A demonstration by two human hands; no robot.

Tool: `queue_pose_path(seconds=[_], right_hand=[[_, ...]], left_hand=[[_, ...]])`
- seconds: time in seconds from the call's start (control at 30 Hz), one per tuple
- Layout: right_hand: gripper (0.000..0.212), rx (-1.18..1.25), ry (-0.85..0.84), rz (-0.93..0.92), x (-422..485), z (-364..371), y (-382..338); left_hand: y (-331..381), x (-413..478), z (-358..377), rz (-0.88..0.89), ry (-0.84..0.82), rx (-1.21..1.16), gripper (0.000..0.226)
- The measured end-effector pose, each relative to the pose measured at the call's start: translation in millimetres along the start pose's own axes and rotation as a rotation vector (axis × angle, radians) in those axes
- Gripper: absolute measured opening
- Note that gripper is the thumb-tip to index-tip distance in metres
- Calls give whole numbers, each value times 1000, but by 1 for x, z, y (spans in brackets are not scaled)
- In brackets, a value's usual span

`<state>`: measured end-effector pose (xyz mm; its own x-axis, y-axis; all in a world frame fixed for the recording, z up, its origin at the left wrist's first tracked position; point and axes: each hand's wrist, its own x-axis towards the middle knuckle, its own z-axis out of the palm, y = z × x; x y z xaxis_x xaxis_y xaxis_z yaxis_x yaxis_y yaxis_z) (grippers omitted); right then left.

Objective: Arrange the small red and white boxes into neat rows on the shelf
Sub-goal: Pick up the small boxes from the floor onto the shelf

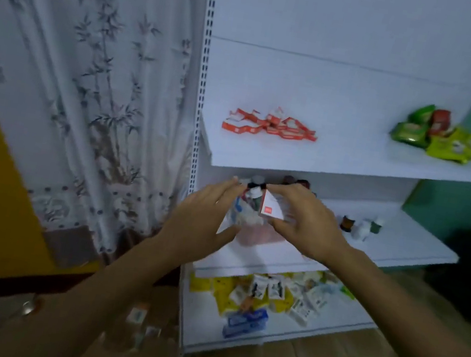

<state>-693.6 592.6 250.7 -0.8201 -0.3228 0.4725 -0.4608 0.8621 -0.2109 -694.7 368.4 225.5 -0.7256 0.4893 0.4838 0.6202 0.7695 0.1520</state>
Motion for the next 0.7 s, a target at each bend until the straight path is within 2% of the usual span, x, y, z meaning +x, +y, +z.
queue_pose_path(seconds=[0.13,0.37,0.7], right_hand=[[55,-87,26,65,35,-17,54],[55,-194,-4,172,96,-29,140],[53,-243,34,333,132,-11,230]], left_hand=[[-3,80,22,88,41,-55,67],[-10,208,61,192,-27,-77,69],[-28,329,116,375,-117,-60,68]])
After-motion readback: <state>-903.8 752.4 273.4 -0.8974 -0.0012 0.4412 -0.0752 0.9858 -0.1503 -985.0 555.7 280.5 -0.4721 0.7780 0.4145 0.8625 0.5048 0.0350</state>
